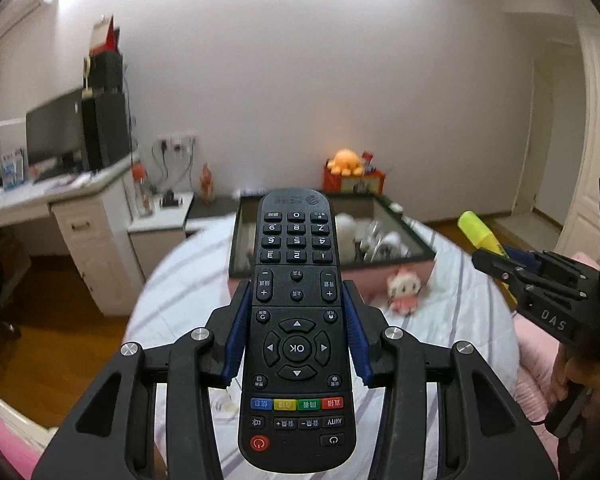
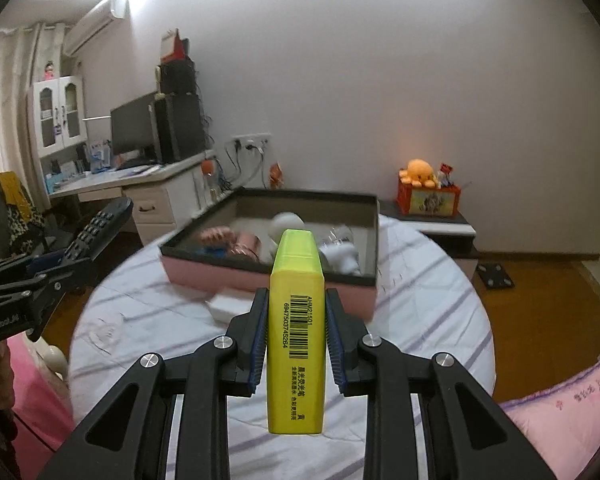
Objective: Organize rigid objects
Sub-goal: 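Lift and carry the remote over the pink box while the right gripper carries the highlighter there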
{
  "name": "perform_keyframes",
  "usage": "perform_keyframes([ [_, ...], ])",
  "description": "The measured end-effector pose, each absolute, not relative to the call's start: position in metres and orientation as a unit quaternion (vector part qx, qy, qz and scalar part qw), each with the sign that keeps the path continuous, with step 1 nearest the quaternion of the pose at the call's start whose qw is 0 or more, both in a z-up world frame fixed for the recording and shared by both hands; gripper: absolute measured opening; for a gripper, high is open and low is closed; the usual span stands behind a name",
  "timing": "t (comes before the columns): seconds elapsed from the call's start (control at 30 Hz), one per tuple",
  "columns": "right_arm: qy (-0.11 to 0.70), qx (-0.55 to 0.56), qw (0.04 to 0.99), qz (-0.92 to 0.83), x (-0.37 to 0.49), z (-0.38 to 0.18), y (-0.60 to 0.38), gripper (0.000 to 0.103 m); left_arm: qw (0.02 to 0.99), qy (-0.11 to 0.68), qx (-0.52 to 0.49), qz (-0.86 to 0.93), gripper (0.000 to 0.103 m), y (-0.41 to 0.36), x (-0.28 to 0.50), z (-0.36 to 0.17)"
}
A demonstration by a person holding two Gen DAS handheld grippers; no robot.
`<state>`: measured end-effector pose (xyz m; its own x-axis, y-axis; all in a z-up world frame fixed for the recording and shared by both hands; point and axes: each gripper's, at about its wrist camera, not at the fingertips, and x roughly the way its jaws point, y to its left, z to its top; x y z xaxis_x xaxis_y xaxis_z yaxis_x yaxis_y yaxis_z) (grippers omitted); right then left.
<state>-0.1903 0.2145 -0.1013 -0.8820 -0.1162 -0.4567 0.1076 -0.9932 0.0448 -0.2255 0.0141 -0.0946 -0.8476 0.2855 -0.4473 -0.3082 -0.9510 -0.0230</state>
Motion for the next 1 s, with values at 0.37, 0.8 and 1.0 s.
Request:
perform_keyframes([
  [0.37,0.023,0.135,0.057,-0.989,-0.163,-0.041,0.190,0.027,0.129,0.005,-0.171,0.977,0.044,0.009,-0.211,-0.053],
  [0.8,0.033,0.122,0.077,-0.989,-0.192,-0.029,0.182,0.027,0.091,0.035,-0.136,0.986,0.044,0.026,-0.241,-0.029],
  [1.0,0.037,0.125,0.078,-0.988,-0.225,-0.033,0.189,0.027,0.095,0.057,-0.141,0.984,0.044,0.044,-0.278,-0.030],
])
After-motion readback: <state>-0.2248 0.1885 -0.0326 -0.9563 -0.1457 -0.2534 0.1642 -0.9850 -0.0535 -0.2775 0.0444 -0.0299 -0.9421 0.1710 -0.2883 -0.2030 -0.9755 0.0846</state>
